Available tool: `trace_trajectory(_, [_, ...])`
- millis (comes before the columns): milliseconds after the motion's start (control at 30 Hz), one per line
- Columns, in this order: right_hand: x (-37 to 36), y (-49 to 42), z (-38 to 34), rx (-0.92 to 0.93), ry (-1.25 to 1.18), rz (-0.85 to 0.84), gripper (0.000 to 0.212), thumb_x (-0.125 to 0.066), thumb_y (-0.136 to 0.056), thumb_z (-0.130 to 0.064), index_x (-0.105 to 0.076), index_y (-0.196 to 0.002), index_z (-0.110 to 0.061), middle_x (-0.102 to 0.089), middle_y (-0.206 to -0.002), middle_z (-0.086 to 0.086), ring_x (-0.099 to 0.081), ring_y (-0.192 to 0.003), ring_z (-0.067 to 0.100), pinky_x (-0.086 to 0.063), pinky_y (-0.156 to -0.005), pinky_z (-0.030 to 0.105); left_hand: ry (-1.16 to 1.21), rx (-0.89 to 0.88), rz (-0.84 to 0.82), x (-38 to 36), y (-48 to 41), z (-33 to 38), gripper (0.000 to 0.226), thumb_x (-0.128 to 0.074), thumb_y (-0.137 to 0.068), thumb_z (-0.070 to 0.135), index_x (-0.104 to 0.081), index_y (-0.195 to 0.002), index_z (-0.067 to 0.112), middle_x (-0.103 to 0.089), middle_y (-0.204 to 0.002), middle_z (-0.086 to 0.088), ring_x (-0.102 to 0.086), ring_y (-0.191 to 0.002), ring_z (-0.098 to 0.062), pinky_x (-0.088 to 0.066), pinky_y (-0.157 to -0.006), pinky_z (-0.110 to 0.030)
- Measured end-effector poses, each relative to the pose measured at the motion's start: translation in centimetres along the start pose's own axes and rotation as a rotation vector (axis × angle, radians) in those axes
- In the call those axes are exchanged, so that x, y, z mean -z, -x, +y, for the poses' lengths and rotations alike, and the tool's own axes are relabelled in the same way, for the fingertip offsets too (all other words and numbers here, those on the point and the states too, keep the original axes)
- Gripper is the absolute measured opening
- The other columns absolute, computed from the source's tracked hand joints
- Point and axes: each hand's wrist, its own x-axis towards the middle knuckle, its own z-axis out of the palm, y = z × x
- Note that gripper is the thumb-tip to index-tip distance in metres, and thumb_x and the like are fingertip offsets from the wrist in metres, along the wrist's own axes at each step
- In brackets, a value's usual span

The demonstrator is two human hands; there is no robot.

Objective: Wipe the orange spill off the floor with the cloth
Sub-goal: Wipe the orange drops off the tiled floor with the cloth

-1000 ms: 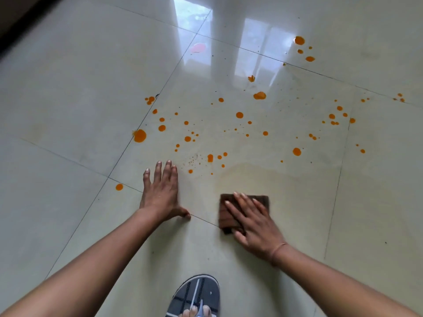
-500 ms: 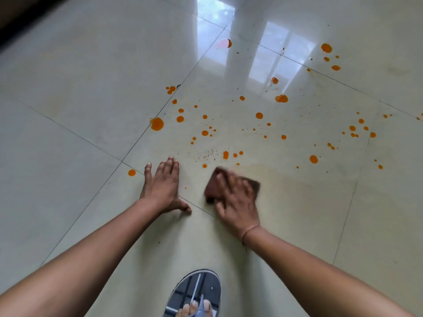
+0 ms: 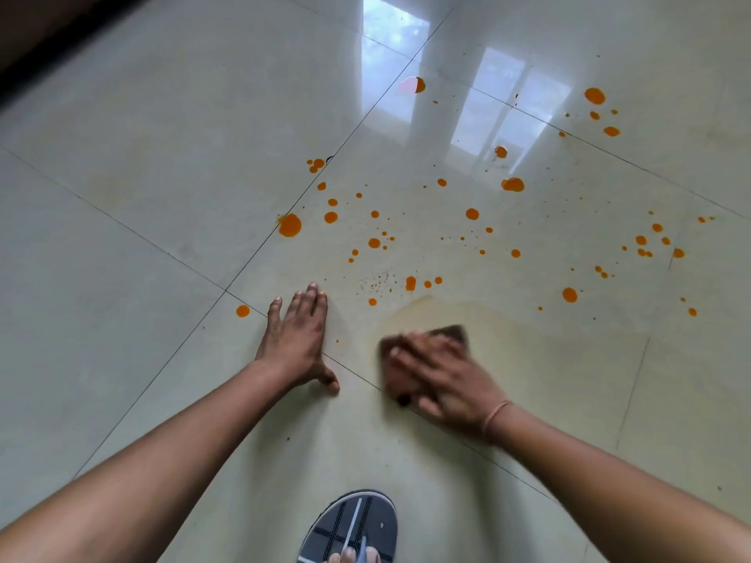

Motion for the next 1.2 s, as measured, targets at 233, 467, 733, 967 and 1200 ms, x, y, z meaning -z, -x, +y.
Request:
trace_trajectory(233, [-1.1, -1.6, -5.0, -0.125, -0.084, 0.044, 0.076, -0.049, -0.082, -0.046, -0.023, -0.151, -0.026, -0.020, -0.159, 0.008, -0.019, -0.147, 0.024, -0.013, -0.117, 0.039, -0.017, 0.031, -0.013, 0.6, 0.0, 0.9, 0.149, -0.084, -0.049, 0.062, 0.007, -0.151, 0.004, 0.009, -0.161, -0.013, 0.003, -0.149, -0.029, 0.002, -0.118, -0.046])
trace_trajectory(467, [2.6, -7.7, 2.9, -0.802, -0.143, 0.194, 0.070, -0.045, -0.092, -0.041, -0.016, -0.153, -0.026, -0.012, -0.161, 0.008, -0.010, -0.148, 0.024, -0.005, -0.118, 0.041, 0.021, 0.054, 0.005, 0.1, -0.3, 1.1, 0.141, -0.088, -0.054, 0.051, 0.005, -0.151, 0.006, 0.010, -0.161, -0.012, 0.004, -0.149, -0.029, -0.002, -0.118, -0.048])
trace_trajectory(733, [1.0, -3.7, 1.7, -0.187, -0.030, 0.052, 0.073, -0.047, -0.084, -0.046, -0.025, -0.151, -0.027, -0.019, -0.159, 0.008, -0.021, -0.146, 0.025, -0.008, -0.117, 0.037, 0.084, 0.046, 0.036, 0.0, 0.2, 0.5, 0.146, -0.086, -0.049, 0.057, 0.006, -0.153, 0.010, 0.011, -0.162, -0.007, 0.005, -0.149, -0.024, 0.000, -0.118, -0.044])
trace_trajectory(967, [0.0, -7.9, -4.2, -0.206, -0.060, 0.054, 0.072, -0.043, -0.087, -0.048, -0.019, -0.152, -0.027, -0.014, -0.161, 0.006, -0.012, -0.148, 0.022, -0.009, -0.118, 0.039, 0.087, 0.026, 0.053, 0.0, 0.4, 0.3, 0.149, -0.083, -0.045, 0.065, 0.004, -0.153, 0.012, 0.010, -0.162, -0.005, 0.003, -0.149, -0.021, 0.002, -0.118, -0.043])
trace_trajectory(1200, [2.4, -10.7, 1.0, -0.579, -0.061, 0.156, 0.073, -0.047, -0.089, -0.045, -0.016, -0.153, -0.027, -0.011, -0.161, 0.008, -0.012, -0.148, 0.023, -0.003, -0.117, 0.037, 0.048, -0.037, 0.093, -1.1, 1.4, -1.4, 0.133, -0.066, -0.061, 0.077, 0.006, -0.153, 0.012, 0.018, -0.161, -0.005, 0.006, -0.149, -0.018, 0.006, -0.118, -0.047])
